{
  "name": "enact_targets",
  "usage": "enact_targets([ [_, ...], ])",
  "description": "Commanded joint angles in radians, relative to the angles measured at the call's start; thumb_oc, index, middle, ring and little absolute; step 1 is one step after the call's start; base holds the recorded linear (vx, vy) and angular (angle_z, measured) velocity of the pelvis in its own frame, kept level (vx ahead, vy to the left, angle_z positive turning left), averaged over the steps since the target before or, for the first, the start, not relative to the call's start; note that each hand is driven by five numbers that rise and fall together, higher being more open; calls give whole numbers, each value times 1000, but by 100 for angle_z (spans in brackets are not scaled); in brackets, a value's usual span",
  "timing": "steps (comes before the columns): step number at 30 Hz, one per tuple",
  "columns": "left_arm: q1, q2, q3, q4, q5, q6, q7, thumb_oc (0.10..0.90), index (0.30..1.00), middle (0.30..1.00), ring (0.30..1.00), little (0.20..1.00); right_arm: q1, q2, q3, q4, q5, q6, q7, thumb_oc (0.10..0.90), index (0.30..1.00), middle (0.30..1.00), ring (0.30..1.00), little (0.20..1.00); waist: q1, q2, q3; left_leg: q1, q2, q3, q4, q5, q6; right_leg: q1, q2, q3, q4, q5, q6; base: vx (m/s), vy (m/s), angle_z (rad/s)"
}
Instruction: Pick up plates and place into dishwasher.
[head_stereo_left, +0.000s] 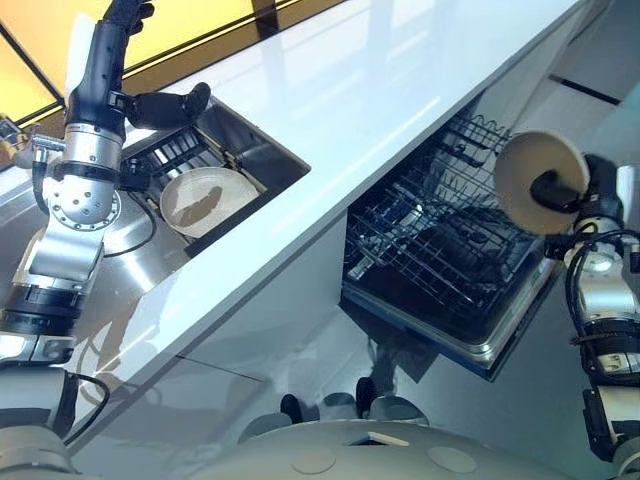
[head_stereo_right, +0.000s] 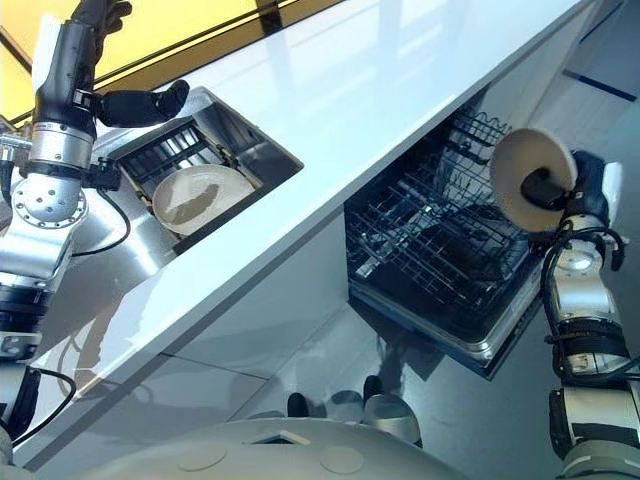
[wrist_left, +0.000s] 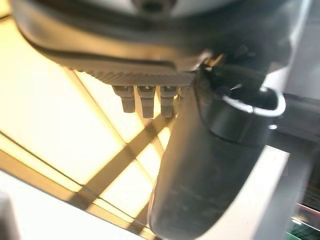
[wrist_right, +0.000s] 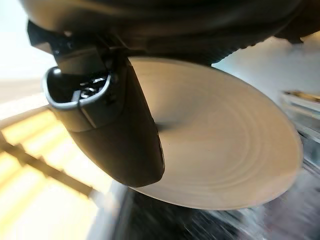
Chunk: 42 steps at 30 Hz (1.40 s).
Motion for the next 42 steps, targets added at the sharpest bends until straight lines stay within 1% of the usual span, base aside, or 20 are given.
enact_targets([
  [1,-103,111,82,33,-91,-15,11,800,900,900,900,900,-110,-166,30,-17,-56,-68,-18,100,300,300,300,200,35,-9,-75,-42,7,-4,35,-31,-31,8,37,-8,188,-196,39,99,-70,32],
  [5,-116,132,79,57,-130,-10,-8,800,900,900,900,900,-145,-179,71,55,-42,-17,-19,100,300,300,300,200,57,1,-44,-71,11,-37,66,-28,-44,7,29,-26,230,-222,26,87,-53,44],
  [7,-118,133,78,62,-126,-11,-13,800,900,900,900,900,-156,-181,79,81,-48,-4,-21,100,300,300,300,200,63,5,-32,-82,12,-49,77,-26,-48,3,25,-33,247,-231,22,51,-30,29],
  [8,-127,143,76,69,-133,-14,-25,800,900,900,900,900,-167,-184,91,118,-52,15,-26,100,300,300,300,200,72,10,-16,-95,12,-67,86,-22,-52,0,21,-40,263,-240,16,39,-25,32],
  [9,-128,145,76,70,-131,-14,-27,800,900,900,900,900,-168,-185,93,123,-55,24,-24,100,300,300,300,200,72,11,-13,-98,12,-70,87,-21,-53,-1,20,-42,266,-241,15,41,-25,48],
  [11,-141,162,72,75,-137,-14,-42,800,900,900,900,900,-179,-190,110,181,-104,78,1,100,300,300,300,200,82,18,4,-112,13,-85,89,-13,-62,-3,15,-56,274,-249,10,29,-12,44],
  [14,-157,179,61,73,-151,-7,-50,800,900,900,900,900,-190,-194,144,245,-166,118,26,100,300,300,300,200,90,22,13,-118,13,-95,90,-8,-68,5,15,-64,262,-247,7,28,-6,33],
  [16,-162,184,60,71,-155,-8,-54,800,900,900,900,900,-193,-189,158,273,-172,137,43,100,300,300,300,200,94,22,16,-118,13,-100,91,-7,-69,10,15,-67,256,-244,6,28,-3,21],
  [17,-162,189,61,67,-162,-8,-57,800,900,900,900,900,-192,-176,168,296,-180,157,54,100,300,300,300,200,98,22,18,-117,13,-105,92,-7,-69,14,16,-69,253,-243,5,36,-12,19],
  [18,-166,191,60,62,-166,-6,-59,800,900,900,900,900,-190,-167,175,311,-180,161,59,100,300,300,300,200,102,22,19,-116,13,-109,94,-7,-70,18,17,-70,251,-242,5,37,-17,20],
  [19,-168,191,60,60,-170,-7,-61,800,900,900,900,900,-187,-160,178,320,-177,165,61,199,385,385,385,299,104,20,20,-116,13,-111,95,-7,-70,22,18,-71,247,-241,5,29,-16,19],
  [20,-169,191,59,59,-173,-7,-61,800,900,900,900,900,-185,-156,180,327,-176,166,61,383,542,542,542,483,106,19,20,-116,12,-113,96,-7,-70,25,19,-71,244,-240,4,35,-21,26],
  [21,-171,193,57,61,-178,-10,-66,800,900,900,900,900,-180,-145,182,344,-168,161,59,800,900,900,900,900,109,17,21,-115,11,-116,99,-8,-69,30,21,-71,239,-237,5,31,-17,23],
  [24,-172,191,55,67,-180,-17,-74,800,900,900,900,900,-168,-128,181,344,-157,144,47,800,900,900,900,900,111,14,21,-113,11,-120,103,-9,-69,39,24,-67,231,-232,6,35,-14,16],
  [27,-180,189,48,78,-181,-19,-79,800,900,900,900,900,-159,-113,180,319,-115,120,16,800,900,900,900,900,109,11,21,-113,10,-122,108,-11,-68,44,29,-59,224,-227,6,19,5,6],
  [32,-162,175,59,82,-171,-19,-78,800,900,900,900,900,-126,-90,162,202,-92,99,-44,800,900,900,900,900,97,8,17,-106,9,-107,106,-14,-63,50,32,-44,211,-221,9,-2,12,-1],
  [37,-147,161,72,78,-160,-19,-79,800,900,900,900,900,-110,-88,145,112,-71,81,-83,800,900,900,900,900,86,4,8,-98,6,-91,96,-17,-59,53,33,-32,200,-217,13,-14,33,-2],
  [42,-129,151,88,78,-139,-25,-78,800,900,900,900,900,-84,-105,113,24,-115,56,-91,800,900,900,900,900,69,0,-5,-87,0,-69,83,-22,-51,51,34,-19,190,-211,19,-33,47,-12],
])
